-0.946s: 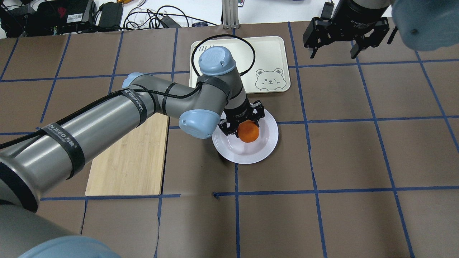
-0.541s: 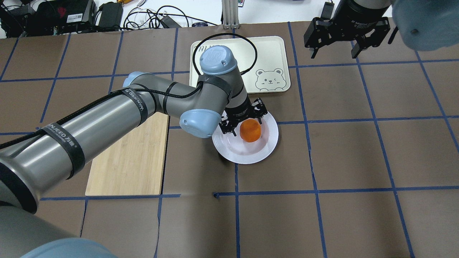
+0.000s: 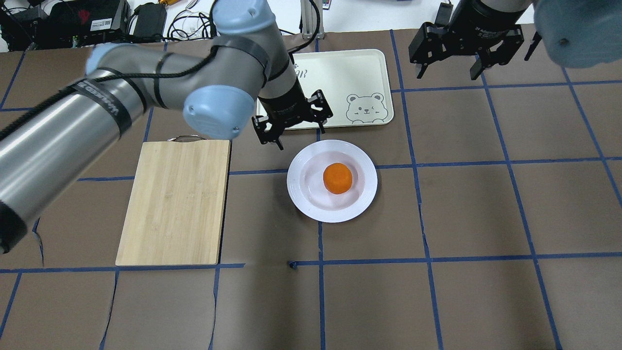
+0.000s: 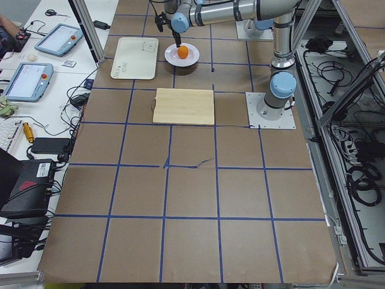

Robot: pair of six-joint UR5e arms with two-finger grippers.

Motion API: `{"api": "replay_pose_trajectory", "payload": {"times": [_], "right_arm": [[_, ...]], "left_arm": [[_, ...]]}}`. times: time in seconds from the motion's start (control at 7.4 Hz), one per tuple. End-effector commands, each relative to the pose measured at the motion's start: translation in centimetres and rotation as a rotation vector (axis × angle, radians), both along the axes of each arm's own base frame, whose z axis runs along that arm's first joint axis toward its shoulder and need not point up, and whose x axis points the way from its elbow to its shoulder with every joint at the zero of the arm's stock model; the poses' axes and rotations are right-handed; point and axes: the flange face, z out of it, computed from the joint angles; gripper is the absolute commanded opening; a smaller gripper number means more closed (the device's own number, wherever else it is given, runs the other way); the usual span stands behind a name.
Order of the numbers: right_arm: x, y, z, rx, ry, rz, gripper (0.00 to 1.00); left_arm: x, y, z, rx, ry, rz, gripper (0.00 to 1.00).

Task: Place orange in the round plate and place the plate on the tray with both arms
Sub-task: 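Raise the left gripper back toward rest while the right arm reaches toward the plate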

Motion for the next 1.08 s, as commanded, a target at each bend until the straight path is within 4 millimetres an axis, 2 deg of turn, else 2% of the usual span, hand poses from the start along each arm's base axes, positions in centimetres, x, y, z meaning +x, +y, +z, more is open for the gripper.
{"api": "replay_pose_trajectory", "payload": {"times": [0.0, 0.14, 0.27, 0.41, 0.54, 0.81, 0.95], "right_arm": [[-1.3, 0.2, -6.1, 0.116, -0.202, -0.072, 1.00], [-1.3, 0.3, -10.8, 0.102, -0.207, -0.065, 1.00], [-1.2, 1.4, -15.7, 0.072, -0.207, -0.057, 1.00], [-0.5, 2.9, -20.5, 0.049, -0.261, -0.049, 1.00], [0.2, 4.4, -25.0, 0.063, -0.320, -0.049, 1.00], [1.6, 4.9, -29.5, 0.089, -0.436, -0.046, 1.00], [2.8, 4.7, -30.7, 0.093, -0.486, -0.027, 1.00]], "left_arm": [[4.9, 1.8, 11.2, 0.024, -0.045, -0.096, 1.00], [5.9, 3.8, 14.1, 0.006, -0.046, -0.167, 1.00], [7.0, 5.0, 16.4, -0.060, -0.071, -0.255, 1.00], [8.2, 4.9, 17.0, -0.101, -0.072, -0.341, 1.00], [9.5, 5.4, 17.2, -0.111, -0.072, -0.350, 0.97], [10.5, 5.3, 16.2, -0.235, -0.082, -0.336, 0.97], [10.8, 5.0, 15.6, -0.338, -0.107, -0.325, 0.97]]}}
